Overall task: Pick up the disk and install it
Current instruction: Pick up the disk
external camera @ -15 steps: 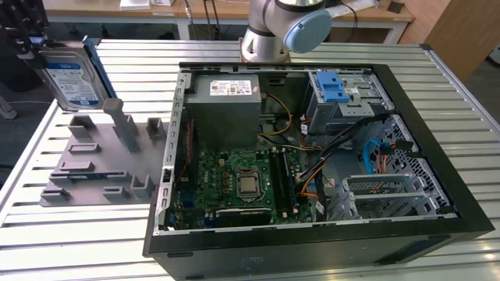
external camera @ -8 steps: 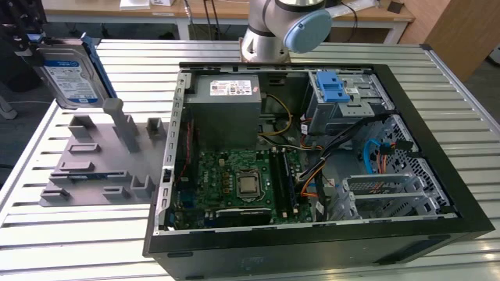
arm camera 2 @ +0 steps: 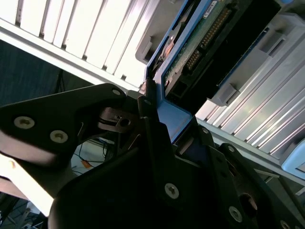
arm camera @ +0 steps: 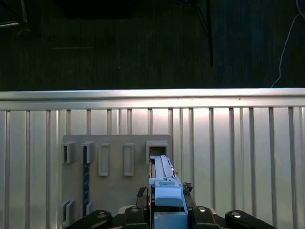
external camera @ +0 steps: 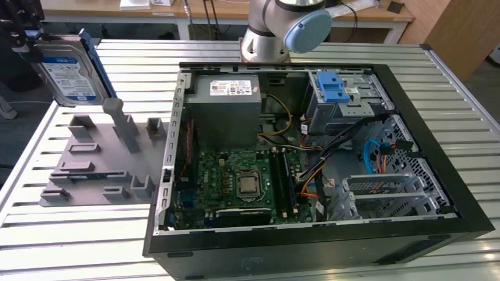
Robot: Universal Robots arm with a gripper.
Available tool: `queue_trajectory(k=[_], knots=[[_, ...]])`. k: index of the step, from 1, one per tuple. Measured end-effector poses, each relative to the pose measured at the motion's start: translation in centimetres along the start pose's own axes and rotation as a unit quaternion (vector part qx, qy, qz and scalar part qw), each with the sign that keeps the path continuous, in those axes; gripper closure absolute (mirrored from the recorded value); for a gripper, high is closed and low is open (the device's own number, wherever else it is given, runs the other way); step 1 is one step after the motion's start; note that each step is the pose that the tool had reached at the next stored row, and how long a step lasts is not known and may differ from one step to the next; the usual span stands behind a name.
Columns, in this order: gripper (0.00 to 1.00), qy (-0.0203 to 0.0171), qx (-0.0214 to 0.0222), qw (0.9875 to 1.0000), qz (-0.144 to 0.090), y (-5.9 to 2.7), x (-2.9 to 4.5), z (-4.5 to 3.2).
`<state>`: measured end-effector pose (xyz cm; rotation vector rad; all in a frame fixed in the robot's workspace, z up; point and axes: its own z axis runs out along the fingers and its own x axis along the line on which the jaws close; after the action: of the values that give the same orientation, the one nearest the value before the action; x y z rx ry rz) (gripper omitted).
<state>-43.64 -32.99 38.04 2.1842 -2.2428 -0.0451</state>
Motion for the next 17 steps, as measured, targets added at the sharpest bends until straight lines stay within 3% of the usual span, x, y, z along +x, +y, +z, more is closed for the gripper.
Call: queue_trajectory(k=[17], knots=[[0.64, 0.0000, 0.0006, 1.0000, 0.000, 0.05, -0.02, -1.69]])
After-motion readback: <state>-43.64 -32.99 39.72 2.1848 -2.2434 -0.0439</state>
